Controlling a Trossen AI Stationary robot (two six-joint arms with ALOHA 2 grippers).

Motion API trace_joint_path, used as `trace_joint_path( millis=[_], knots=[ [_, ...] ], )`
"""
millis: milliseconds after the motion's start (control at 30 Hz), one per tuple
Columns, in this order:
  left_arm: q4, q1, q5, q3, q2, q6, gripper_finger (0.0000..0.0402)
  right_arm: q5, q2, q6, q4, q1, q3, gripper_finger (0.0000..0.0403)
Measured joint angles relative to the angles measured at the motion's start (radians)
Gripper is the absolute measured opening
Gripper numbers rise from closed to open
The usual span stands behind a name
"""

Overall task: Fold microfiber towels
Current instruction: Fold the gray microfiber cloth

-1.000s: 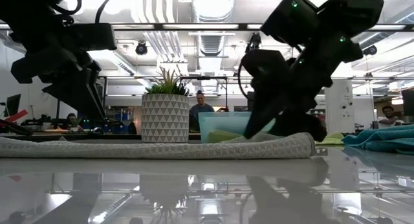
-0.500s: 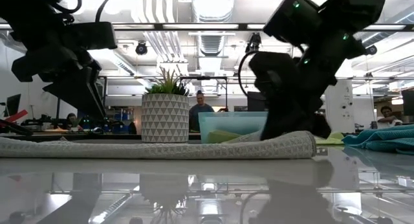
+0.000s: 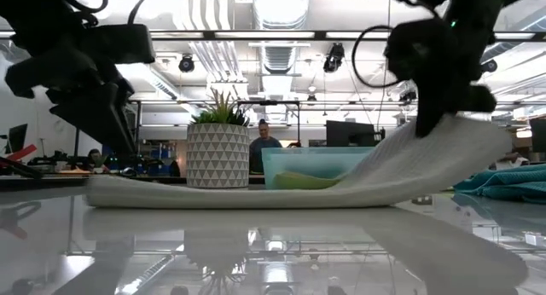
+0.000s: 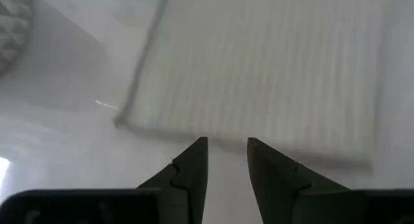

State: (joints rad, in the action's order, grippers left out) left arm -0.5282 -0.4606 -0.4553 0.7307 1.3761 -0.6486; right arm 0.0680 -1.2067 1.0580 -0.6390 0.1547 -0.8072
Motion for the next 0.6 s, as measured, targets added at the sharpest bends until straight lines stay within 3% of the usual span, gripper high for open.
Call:
trace_joint_path(
  millis=[167, 367, 600],
  knots=[
    [-0.002, -0.022, 0.173, -0.004, 0.001, -0.051, 0.0093, 0.004, 0.002, 0.024, -0.064, 0.01, -0.061, 0.0009],
    [0.022, -0.076, 0.172, -0.02, 0.001, -0.079, 0.0093, -0.004, -0.128, -0.008, -0.045, 0.018, -0.165, 0.0009],
    [0.133, -0.107, 0.171, -0.061, 0.023, -0.098, 0.0093, -0.046, -0.355, -0.133, 0.114, 0.022, -0.329, 0.0009]
  ],
)
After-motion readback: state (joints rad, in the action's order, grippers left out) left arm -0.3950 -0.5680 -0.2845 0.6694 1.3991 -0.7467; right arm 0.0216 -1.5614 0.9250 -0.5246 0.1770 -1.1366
